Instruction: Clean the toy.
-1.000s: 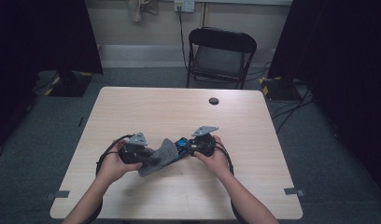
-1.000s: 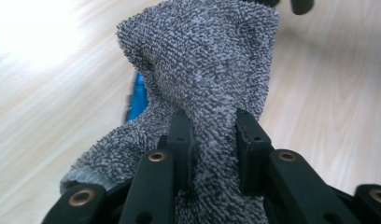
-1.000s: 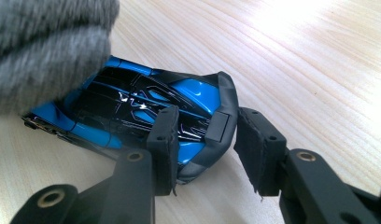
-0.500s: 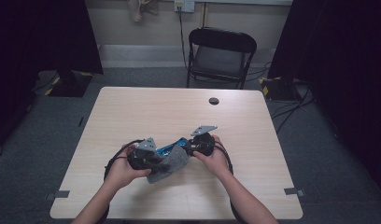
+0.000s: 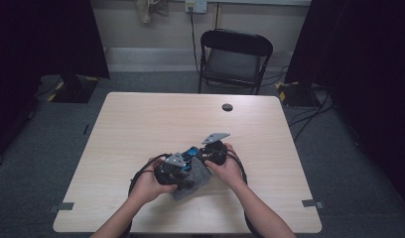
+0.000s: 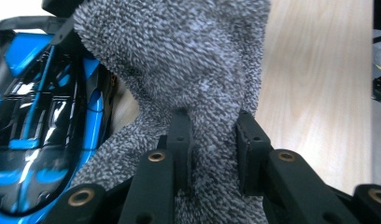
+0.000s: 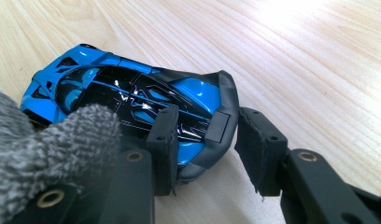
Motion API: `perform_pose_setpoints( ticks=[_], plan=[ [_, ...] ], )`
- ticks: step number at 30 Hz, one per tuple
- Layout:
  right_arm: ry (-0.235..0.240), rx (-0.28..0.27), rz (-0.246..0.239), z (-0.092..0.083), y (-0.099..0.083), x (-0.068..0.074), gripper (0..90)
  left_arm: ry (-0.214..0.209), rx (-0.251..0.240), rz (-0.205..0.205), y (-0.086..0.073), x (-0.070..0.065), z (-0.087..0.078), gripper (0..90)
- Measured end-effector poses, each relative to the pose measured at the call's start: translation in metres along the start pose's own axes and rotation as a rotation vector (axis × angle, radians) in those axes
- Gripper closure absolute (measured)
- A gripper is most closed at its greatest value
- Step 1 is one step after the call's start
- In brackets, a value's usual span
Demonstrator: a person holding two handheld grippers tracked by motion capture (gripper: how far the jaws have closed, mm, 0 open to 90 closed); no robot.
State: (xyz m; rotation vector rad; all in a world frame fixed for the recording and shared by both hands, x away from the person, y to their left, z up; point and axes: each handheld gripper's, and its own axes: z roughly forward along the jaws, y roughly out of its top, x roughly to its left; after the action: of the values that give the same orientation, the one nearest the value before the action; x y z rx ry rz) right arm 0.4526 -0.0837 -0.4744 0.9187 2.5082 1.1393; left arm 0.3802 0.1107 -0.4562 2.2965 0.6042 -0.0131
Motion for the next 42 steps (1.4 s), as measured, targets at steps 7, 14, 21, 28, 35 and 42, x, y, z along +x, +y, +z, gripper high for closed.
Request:
perform_pose_setpoints(
  ticks=[7, 14, 21, 28, 35, 42],
  plan=[
    [-0.005, 0.002, -0.008, 0.0, 0.0, 0.001, 59.5, 0.069, 0.045, -0.001, 0.002, 0.006, 0.014, 71.4],
    [-0.01, 0.001, -0.017, 0.0, 0.0, 0.002, 59.6, 0.096, 0.049, -0.013, -0.001, 0.01, 0.008, 71.9],
    [-0.011, -0.002, -0.027, 0.0, 0.0, 0.003, 59.6, 0.105, 0.026, -0.05, -0.013, 0.014, -0.007, 72.3],
    [-0.01, 0.002, -0.037, 0.001, 0.002, 0.005, 59.6, 0.096, 0.041, -0.067, -0.024, 0.014, -0.021, 72.4],
    [-0.013, 0.005, -0.036, 0.001, 0.002, 0.004, 59.6, 0.112, 0.043, -0.084, -0.038, 0.012, -0.033, 72.4],
    [-0.011, 0.008, -0.035, 0.001, 0.002, 0.005, 59.7, 0.105, 0.048, -0.068, -0.038, 0.006, -0.039, 72.5]
  ],
)
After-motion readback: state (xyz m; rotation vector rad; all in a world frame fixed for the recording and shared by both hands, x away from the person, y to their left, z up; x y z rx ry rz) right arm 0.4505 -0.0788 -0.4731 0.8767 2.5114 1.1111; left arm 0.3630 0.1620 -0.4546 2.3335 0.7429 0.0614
